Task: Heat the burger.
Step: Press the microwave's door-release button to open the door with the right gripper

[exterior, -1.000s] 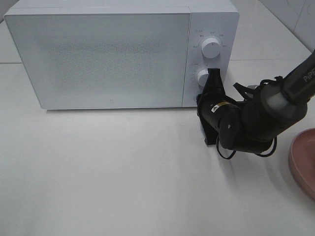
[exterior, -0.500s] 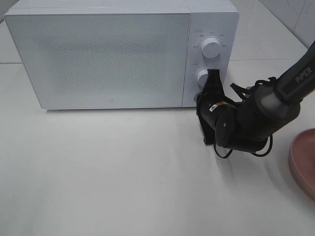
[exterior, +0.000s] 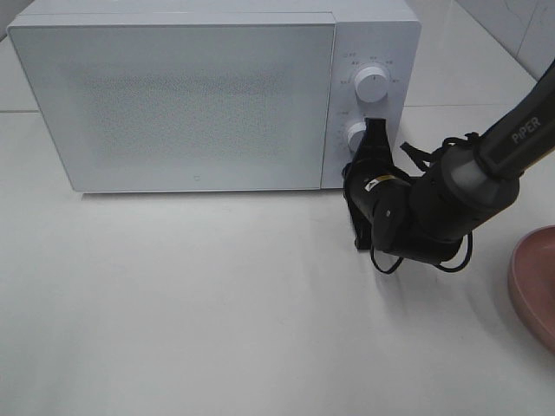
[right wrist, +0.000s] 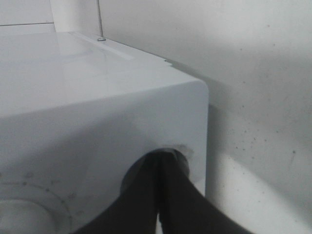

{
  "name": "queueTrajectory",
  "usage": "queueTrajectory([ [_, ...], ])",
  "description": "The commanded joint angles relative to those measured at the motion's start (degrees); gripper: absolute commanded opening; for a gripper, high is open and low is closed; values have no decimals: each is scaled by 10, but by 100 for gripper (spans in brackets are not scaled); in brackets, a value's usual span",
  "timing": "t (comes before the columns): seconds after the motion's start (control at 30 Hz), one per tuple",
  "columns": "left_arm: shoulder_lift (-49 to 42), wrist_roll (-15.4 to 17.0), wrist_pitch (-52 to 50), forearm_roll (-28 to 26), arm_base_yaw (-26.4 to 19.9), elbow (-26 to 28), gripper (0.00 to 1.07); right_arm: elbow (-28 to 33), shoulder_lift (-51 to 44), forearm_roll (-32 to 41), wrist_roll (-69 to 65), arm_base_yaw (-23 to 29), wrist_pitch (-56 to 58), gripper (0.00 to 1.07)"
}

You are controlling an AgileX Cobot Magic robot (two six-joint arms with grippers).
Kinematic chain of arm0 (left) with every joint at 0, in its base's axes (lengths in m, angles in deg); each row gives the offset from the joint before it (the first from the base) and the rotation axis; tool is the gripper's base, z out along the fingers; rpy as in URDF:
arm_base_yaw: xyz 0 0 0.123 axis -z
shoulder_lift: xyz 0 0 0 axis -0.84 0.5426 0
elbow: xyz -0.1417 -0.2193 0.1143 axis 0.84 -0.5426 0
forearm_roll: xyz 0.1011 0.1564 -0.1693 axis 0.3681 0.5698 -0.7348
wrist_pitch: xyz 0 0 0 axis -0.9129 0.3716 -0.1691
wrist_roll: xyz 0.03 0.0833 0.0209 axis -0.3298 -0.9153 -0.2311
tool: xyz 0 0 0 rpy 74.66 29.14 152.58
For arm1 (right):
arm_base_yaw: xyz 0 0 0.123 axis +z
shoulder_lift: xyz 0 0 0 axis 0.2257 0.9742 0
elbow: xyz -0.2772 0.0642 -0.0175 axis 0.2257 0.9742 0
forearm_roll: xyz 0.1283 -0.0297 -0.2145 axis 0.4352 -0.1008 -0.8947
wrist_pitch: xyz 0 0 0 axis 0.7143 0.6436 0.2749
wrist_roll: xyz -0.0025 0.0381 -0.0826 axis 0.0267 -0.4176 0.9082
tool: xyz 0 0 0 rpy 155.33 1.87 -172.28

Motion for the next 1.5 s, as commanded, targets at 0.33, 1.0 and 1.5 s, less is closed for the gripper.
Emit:
queueTrajectory([
  [0.33, -10, 1, -2, -3, -1, 1, 100, -60, -8, -16, 26, -25, -117, 0],
  [1.0, -10, 1, -2, -3, -1, 1, 100, 14, -64, -24, 60, -23, 83, 0],
  [1.5, -10, 1, -2, -3, -1, 1, 100, 65, -138, -39, 206, -25, 236, 0],
])
